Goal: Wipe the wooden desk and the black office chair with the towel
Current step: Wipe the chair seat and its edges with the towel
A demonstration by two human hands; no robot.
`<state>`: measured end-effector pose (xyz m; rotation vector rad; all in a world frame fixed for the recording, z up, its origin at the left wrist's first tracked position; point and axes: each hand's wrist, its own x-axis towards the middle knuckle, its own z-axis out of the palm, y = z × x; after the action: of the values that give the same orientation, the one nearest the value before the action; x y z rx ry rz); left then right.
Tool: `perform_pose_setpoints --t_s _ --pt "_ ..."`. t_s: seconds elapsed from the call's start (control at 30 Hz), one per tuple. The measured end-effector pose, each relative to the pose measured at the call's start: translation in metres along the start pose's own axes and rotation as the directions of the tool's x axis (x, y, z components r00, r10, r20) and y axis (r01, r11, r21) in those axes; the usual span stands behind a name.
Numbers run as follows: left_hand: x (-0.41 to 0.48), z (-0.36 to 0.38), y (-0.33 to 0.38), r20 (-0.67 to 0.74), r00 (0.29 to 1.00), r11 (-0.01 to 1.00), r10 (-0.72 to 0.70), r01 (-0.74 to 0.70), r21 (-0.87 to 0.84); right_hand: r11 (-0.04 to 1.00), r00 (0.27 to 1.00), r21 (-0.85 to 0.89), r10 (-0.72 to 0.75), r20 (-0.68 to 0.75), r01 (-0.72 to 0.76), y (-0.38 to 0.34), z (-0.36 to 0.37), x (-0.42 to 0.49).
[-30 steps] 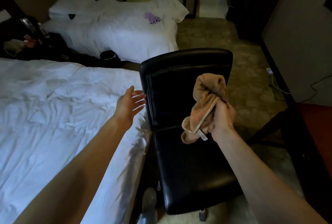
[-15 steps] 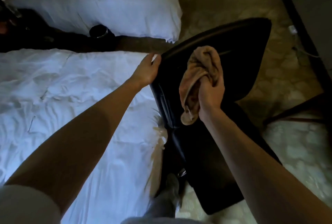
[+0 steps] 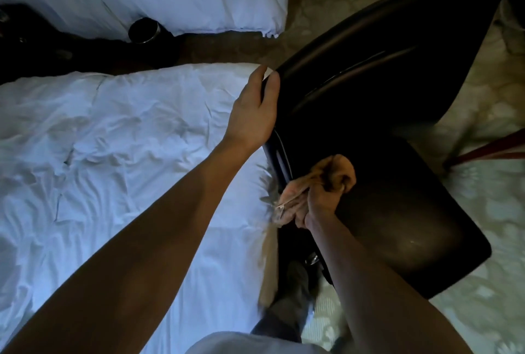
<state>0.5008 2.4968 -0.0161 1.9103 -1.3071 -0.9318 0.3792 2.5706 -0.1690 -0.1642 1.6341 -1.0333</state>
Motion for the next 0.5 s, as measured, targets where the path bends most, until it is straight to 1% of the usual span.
perform_pose_setpoints --t_s 0.03,0.1,0.13,0.17,0.2,0.23,0.27,0.3,0.37,0.4,0.47,0.5 --pt "0.000 0.001 0.001 -0.005 1.000 1.000 0.001 -0.001 -0.013 0.997 1.000 0.077 0.012 -0.023 -0.011 -0.004 -0.002 0.007" --pt "0.002 0.003 0.003 -0.012 1.000 0.999 -0.011 0.011 -0.031 0.973 0.990 0.209 0.116 -0.078 -0.097 0.017 -0.010 0.044" --pt "0.002 0.003 0.004 -0.016 1.000 0.999 -0.017 0.017 -0.032 0.960 0.981 0.242 0.167 -0.097 -0.139 0.020 -0.012 0.052" --pt "0.003 0.003 0.003 -0.013 1.000 0.999 -0.024 0.023 -0.031 0.939 0.966 0.261 0.248 -0.072 -0.222 0.011 -0.012 0.043" --pt "0.003 0.003 0.002 -0.008 1.000 0.999 -0.029 0.029 -0.029 0.930 0.960 0.259 0.277 -0.027 -0.261 -0.007 -0.011 0.029" --pt "0.005 0.002 0.000 -0.007 1.000 0.999 -0.029 0.029 -0.025 0.932 0.957 0.230 0.289 -0.001 -0.281 -0.010 -0.012 0.032" --pt "0.004 0.003 -0.002 -0.011 0.999 0.999 -0.031 0.031 -0.029 0.937 0.959 0.215 0.284 -0.011 -0.275 -0.010 -0.019 0.037" --pt "0.006 0.003 -0.003 -0.031 0.999 0.999 -0.018 0.017 -0.029 0.929 0.949 0.211 0.315 -0.021 -0.303 -0.007 -0.018 0.045" --pt "0.007 0.002 -0.007 -0.079 0.996 0.999 0.033 -0.033 0.005 0.876 0.900 0.219 0.434 0.034 -0.431 0.009 -0.011 0.052" --pt "0.009 0.001 -0.009 -0.098 0.993 0.998 0.058 -0.056 0.026 0.828 0.862 0.251 0.503 0.065 -0.502 0.018 -0.004 0.051" --pt "0.009 0.001 -0.011 -0.103 0.992 0.997 0.069 -0.063 0.053 0.784 0.853 0.344 0.506 0.129 -0.517 0.025 0.003 0.037" --pt "0.009 0.001 -0.011 -0.088 0.994 0.997 0.060 -0.055 0.059 0.789 0.875 0.384 0.463 0.143 -0.481 0.023 0.006 0.027"
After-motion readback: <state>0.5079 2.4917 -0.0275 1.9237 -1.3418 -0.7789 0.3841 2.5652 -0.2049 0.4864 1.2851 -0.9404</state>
